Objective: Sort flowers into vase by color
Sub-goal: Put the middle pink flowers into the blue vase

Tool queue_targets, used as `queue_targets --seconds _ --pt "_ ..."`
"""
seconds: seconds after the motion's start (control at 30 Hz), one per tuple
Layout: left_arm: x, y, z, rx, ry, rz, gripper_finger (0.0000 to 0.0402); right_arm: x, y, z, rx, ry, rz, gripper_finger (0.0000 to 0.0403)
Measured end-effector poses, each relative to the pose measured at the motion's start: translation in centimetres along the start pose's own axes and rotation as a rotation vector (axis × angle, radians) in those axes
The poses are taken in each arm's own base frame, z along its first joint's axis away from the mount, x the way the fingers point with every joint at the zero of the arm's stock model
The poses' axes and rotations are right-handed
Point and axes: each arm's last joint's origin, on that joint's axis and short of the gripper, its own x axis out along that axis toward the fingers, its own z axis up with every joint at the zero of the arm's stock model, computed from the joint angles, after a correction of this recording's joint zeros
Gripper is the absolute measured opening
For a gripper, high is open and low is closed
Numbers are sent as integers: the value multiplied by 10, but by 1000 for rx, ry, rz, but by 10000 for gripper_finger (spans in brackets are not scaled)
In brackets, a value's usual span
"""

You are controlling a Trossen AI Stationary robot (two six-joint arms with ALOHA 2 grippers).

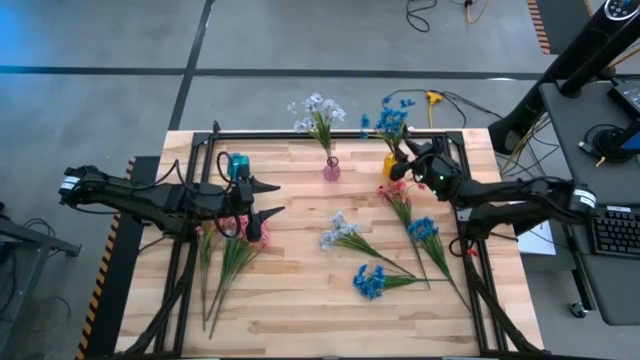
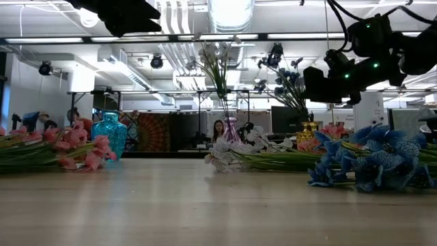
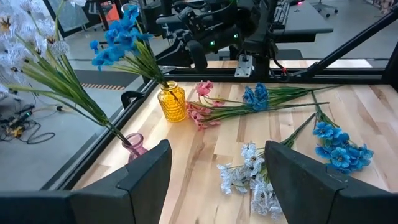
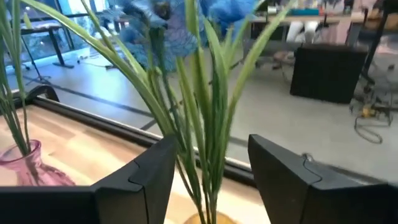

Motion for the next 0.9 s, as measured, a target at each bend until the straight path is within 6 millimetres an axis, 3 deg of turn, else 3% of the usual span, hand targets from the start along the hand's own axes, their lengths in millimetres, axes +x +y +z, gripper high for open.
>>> queue_targets --seconds 0.2,0.43,0.67,0.9 --pt "1 0 0 -83 3 -1 239 -13 -3 7 66 28 21 203" --pt "12 -11 -10 -227 79 -20 239 -25 4 31 52 105 51 203" --pt "7 -34 -39 -504 438 29 233 -31 12 49 27 324 31 203" --pt "-8 -60 -46 -720 790 105 226 -39 20 51 18 400 62 203"
